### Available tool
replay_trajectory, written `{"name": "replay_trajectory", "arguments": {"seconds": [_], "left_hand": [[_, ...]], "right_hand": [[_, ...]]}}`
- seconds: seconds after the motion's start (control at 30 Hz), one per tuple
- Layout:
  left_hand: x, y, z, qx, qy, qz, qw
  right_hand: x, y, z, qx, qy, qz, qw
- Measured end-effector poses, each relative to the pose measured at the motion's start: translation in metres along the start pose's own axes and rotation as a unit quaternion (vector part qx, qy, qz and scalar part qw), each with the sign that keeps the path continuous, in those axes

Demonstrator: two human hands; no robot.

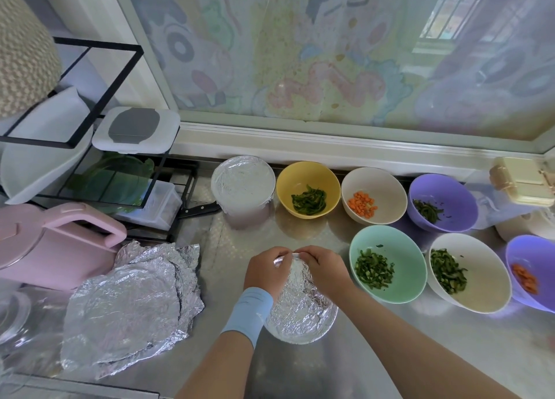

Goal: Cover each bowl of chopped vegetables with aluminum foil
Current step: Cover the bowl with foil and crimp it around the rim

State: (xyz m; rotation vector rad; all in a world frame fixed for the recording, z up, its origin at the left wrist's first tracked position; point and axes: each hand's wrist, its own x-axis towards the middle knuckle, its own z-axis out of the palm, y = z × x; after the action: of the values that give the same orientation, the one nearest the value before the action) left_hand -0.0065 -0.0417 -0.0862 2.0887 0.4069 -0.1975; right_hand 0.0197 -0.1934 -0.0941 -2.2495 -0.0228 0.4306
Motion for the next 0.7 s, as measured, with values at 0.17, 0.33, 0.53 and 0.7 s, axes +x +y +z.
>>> {"name": "replay_trajectory", "arguments": {"seconds": [0.17, 0.33, 0.53, 0.7], "left_hand": [[0.003, -0.001, 0.002, 0.009, 0.007, 0.001, 1.0], [0.003, -0.004, 0.001, 0.052, 0.003, -0.012, 0.999], [-0.004, -0.009, 0.002, 0.064, -0.01, 0.062, 0.996], [-0.005, -0.009, 0.005, 0.078, -0.004, 0.043, 0.996]], "right_hand": [[0.003, 0.002, 0.003, -0.035, -0.011, -0.002, 0.999], [0.005, -0.004, -0.001, -0.056, -0.05, -0.03, 0.997], [-0.003, 0.002, 0.0, -0.023, -0.018, -0.032, 0.999], [-0.004, 0.006, 0.0, -0.004, -0.012, -0.026, 1.0]]}}
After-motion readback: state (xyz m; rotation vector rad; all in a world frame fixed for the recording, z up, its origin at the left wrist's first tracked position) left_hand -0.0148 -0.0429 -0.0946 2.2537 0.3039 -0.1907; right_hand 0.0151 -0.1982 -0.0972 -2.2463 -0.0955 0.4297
